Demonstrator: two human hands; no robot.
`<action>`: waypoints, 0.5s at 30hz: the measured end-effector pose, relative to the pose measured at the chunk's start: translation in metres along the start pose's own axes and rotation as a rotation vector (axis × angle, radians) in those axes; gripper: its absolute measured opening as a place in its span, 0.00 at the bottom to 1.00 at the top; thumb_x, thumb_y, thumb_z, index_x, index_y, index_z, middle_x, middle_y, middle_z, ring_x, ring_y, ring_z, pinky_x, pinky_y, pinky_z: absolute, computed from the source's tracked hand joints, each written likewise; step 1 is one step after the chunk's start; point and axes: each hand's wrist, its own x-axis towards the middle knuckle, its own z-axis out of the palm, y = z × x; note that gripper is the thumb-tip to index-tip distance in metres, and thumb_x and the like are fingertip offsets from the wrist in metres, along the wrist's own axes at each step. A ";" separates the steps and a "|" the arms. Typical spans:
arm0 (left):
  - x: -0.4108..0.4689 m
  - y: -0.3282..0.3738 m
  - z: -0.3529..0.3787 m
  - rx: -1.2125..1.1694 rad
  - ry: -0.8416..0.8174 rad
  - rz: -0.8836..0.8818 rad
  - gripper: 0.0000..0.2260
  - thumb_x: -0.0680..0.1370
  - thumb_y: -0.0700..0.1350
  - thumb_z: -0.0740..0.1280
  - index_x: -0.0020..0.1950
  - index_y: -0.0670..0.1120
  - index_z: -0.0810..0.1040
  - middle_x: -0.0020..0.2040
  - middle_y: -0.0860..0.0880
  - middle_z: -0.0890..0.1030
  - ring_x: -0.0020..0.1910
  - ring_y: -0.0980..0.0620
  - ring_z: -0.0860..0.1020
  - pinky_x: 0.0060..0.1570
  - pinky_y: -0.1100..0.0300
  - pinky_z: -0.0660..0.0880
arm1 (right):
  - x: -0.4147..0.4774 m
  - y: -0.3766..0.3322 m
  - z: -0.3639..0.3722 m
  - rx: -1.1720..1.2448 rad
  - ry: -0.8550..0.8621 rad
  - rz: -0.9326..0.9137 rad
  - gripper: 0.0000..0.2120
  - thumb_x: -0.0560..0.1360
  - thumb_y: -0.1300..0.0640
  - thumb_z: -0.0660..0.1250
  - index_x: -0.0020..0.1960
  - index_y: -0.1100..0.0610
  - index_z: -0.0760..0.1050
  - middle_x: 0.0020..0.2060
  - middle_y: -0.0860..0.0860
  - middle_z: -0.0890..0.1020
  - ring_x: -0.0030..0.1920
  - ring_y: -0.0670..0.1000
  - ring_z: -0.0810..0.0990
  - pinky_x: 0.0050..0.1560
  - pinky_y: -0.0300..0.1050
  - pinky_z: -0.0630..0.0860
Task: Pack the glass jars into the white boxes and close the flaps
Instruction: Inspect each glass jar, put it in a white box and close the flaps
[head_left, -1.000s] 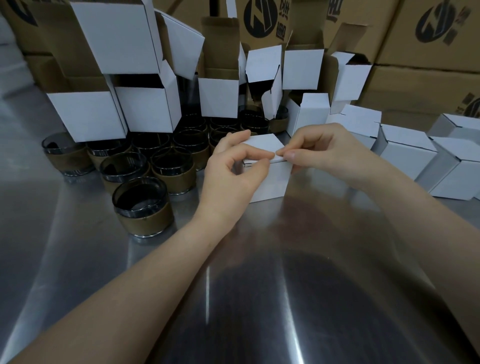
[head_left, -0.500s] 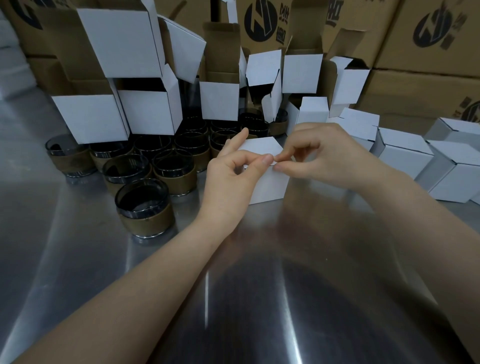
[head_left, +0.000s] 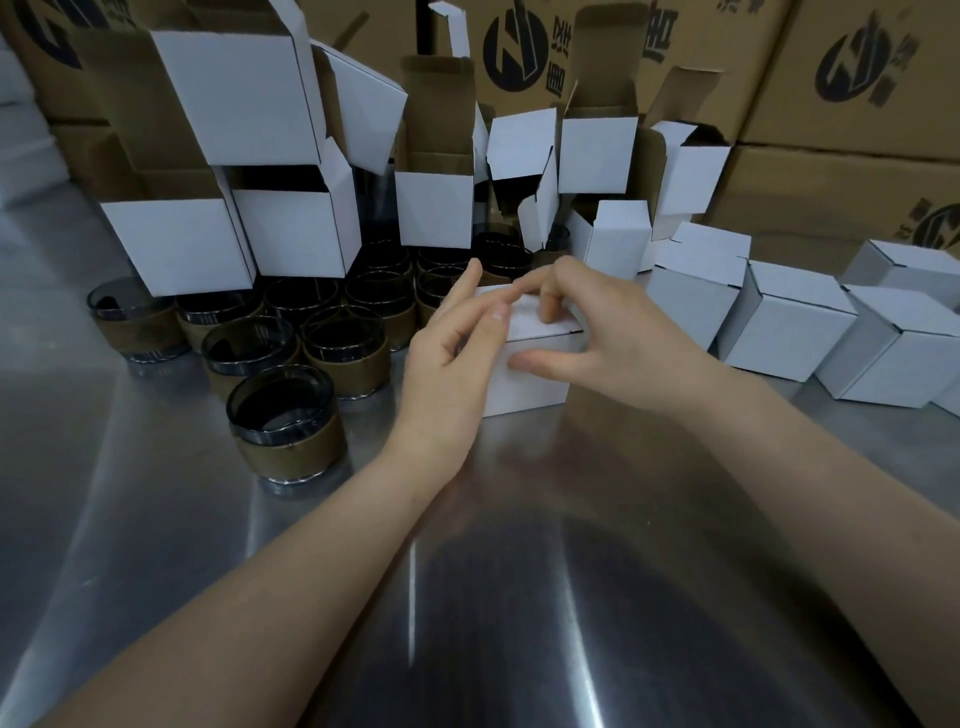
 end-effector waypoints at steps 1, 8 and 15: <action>0.001 -0.001 0.001 -0.007 0.029 -0.008 0.13 0.83 0.42 0.60 0.62 0.53 0.78 0.75 0.55 0.66 0.69 0.69 0.64 0.58 0.79 0.64 | 0.000 0.001 -0.001 -0.032 0.004 -0.008 0.16 0.70 0.40 0.70 0.46 0.48 0.66 0.53 0.48 0.79 0.53 0.50 0.76 0.51 0.53 0.75; 0.003 -0.006 0.000 0.079 0.188 -0.125 0.11 0.81 0.39 0.60 0.52 0.48 0.83 0.50 0.50 0.83 0.53 0.54 0.79 0.54 0.57 0.76 | 0.004 0.018 -0.019 -0.380 0.040 0.121 0.20 0.71 0.42 0.68 0.60 0.48 0.76 0.47 0.49 0.71 0.52 0.53 0.70 0.52 0.50 0.68; 0.000 -0.003 0.007 0.216 0.072 -0.152 0.13 0.79 0.38 0.61 0.44 0.52 0.82 0.42 0.51 0.84 0.47 0.43 0.80 0.47 0.51 0.77 | 0.004 0.042 -0.022 -0.522 0.155 0.357 0.19 0.71 0.46 0.68 0.58 0.55 0.78 0.51 0.53 0.72 0.56 0.57 0.70 0.53 0.47 0.55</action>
